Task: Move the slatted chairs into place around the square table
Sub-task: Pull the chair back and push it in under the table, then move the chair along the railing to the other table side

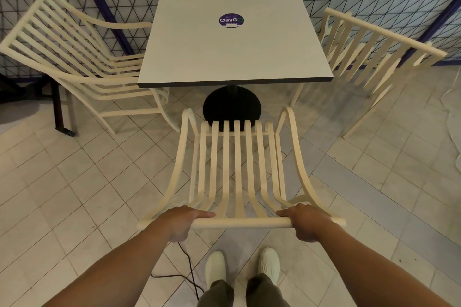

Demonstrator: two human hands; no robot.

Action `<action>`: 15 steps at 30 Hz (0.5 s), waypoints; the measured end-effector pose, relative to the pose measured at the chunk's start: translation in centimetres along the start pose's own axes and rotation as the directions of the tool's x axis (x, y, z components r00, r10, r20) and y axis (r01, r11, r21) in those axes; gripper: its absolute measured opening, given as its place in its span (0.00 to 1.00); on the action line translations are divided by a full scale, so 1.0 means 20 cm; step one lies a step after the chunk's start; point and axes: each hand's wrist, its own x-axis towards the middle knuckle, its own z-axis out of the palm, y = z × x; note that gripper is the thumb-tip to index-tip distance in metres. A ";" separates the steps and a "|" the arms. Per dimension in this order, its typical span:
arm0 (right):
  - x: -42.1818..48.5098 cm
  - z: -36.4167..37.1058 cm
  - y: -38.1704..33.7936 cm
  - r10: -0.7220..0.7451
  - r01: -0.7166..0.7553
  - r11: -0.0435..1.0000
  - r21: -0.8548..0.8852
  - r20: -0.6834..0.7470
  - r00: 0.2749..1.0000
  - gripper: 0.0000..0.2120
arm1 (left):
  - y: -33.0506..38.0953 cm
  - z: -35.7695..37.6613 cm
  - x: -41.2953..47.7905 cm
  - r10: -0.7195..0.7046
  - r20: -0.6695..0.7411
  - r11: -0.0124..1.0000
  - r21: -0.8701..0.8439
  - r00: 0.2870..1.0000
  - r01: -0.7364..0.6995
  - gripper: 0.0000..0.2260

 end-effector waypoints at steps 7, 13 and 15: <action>-0.02 -0.02 -0.03 0.014 -0.015 0.999 0.035 0.046 0.999 0.30 | -0.01 0.01 -0.03 -0.006 0.036 0.999 -0.046 0.999 0.007 0.35; -0.08 -0.13 -0.07 0.040 -0.048 0.986 0.158 0.053 0.998 0.36 | 0.03 -0.14 -0.03 0.059 0.072 0.996 -0.072 0.996 -0.054 0.34; -0.12 -0.18 -0.09 0.060 -0.065 0.978 0.197 0.032 0.998 0.37 | 0.06 -0.21 -0.04 0.098 0.036 0.992 -0.088 0.994 -0.095 0.33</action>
